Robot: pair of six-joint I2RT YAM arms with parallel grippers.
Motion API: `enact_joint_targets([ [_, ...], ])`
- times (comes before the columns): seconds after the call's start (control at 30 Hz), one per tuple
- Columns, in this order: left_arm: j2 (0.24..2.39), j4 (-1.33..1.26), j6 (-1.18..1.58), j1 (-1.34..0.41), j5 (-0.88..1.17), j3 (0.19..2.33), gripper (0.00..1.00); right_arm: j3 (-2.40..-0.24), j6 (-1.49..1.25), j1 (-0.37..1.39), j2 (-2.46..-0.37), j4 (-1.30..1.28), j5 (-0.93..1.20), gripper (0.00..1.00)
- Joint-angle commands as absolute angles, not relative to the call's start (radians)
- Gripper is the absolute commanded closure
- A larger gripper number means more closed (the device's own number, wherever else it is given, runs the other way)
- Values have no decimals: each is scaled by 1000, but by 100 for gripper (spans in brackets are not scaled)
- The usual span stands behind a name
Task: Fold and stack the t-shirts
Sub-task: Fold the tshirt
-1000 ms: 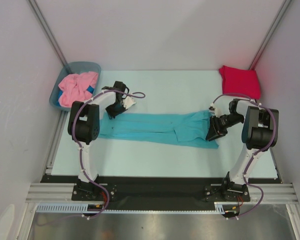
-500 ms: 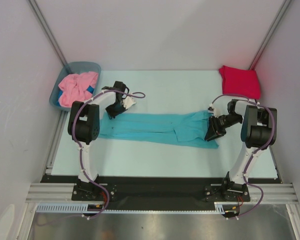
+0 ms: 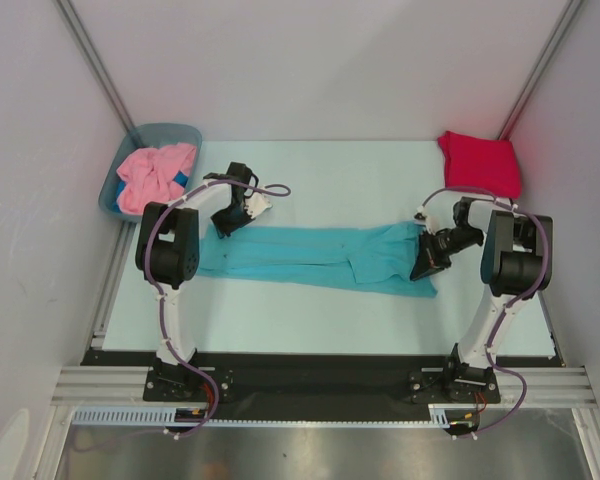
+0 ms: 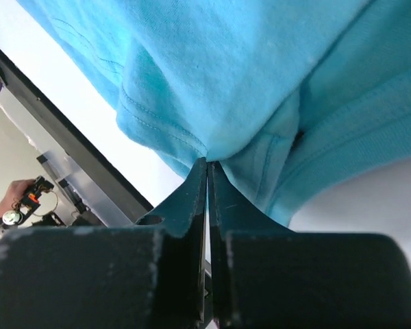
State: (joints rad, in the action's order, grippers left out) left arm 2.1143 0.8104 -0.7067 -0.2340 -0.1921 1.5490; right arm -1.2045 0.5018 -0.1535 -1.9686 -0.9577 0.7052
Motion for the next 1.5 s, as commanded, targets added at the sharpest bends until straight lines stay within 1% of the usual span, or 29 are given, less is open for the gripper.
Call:
enact_joint_targets([
  [0.0, 2138, 750, -706, -242, -181, 1572, 100, -1261, 517, -178, -1901, -995, 692, 100],
  [0.2, 2146, 752, -709, -244, -183, 1578, 100, -1330, 541, -225, -1879, -1054, 678, 100],
  [0.37, 2151, 752, -709, -245, -183, 1588, 99, -1333, 554, -232, -1890, -1068, 672, 100],
  [0.4, 2151, 752, -712, -244, -184, 1588, 100, -1327, 560, -232, -1896, -1071, 672, 96],
  [0.47, 2152, 752, -715, -244, -189, 1591, 100, -1324, 569, -232, -1907, -1086, 672, 92],
  [0.53, 2152, 750, -721, -244, -192, 1592, 100, -1318, 586, -232, -1921, -1100, 675, 83],
  [0.57, 2154, 750, -722, -244, -193, 1594, 100, -1315, 587, -232, -1921, -1106, 670, 77],
  [0.6, 2154, 750, -724, -244, -195, 1597, 100, -1312, 594, -232, -1921, -1104, 661, 64],
  [0.7, 2157, 750, -727, -244, -196, 1604, 100, -1310, 601, -238, -1911, -1100, 637, 50],
  [0.97, 2161, 752, -719, -244, -193, 1614, 100, -1336, 531, -267, -1924, -999, 626, 51],
  [1.07, 2157, 753, -718, -245, -195, 1612, 100, -1351, 496, -267, -1934, -977, 652, 53],
  [1.17, 2148, 753, -722, -244, -199, 1605, 100, -1342, 526, -253, -1901, -986, 673, 55],
  [1.2, 2146, 753, -724, -244, -201, 1602, 100, -1332, 540, -242, -1858, -985, 664, 55],
  [1.37, 2149, 753, -730, -244, -207, 1605, 100, -1210, 592, -132, -1708, -878, 482, 55],
  [1.47, 2145, 755, -730, -244, -207, 1609, 100, -1151, 614, -71, -1591, -787, 355, 52],
])
